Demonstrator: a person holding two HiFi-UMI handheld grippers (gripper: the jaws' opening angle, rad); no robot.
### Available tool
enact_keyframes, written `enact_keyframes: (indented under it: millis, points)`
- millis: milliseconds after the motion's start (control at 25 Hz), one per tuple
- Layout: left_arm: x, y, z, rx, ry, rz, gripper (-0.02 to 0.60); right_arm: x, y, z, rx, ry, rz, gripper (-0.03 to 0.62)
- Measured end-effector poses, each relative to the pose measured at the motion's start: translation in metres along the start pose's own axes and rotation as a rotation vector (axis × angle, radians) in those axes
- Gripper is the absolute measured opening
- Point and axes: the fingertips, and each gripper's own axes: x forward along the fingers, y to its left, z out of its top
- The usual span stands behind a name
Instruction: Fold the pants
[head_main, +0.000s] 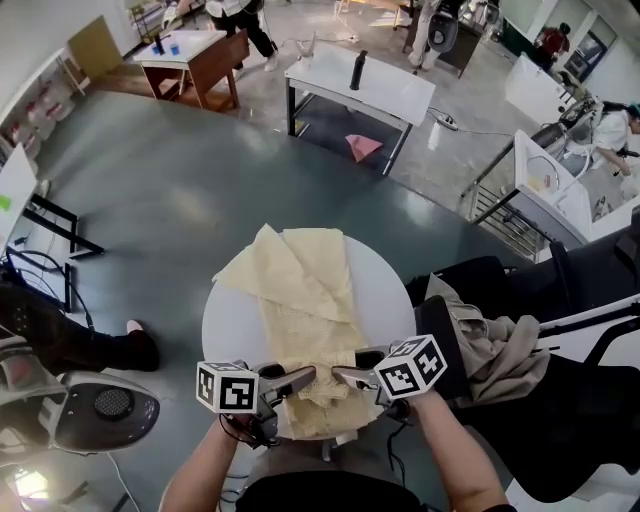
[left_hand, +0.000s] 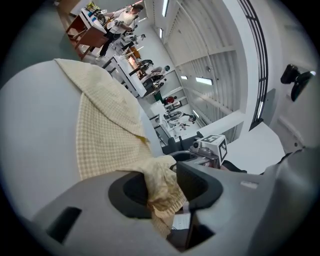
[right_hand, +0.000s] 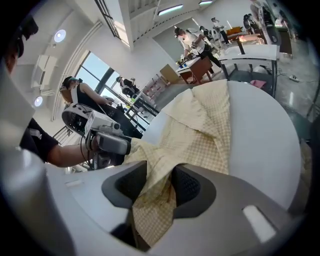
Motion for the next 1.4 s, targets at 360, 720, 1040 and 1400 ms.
enact_keyframes:
  millis: [360, 720, 1040, 1400]
  points:
    - [-0.011, 0.018, 0.01, -0.234, -0.132, -0.003, 0.184, -0.017, -0.004, 0.013, 0.128, -0.111, 0.079, 0.242]
    - [-0.007, 0.017, 0.023, -0.307, -0.154, -0.041, 0.181, -0.013, 0.022, -0.04, -0.143, 0.142, 0.051, 0.23]
    - [-0.009, 0.009, 0.019, -0.274, -0.072, -0.07, 0.172, 0.022, 0.015, -0.07, -0.218, 0.241, -0.052, 0.198]
    - [-0.016, 0.027, 0.008, -0.255, -0.005, -0.018, 0.172, 0.022, -0.002, -0.055, -0.251, 0.135, -0.18, 0.173]
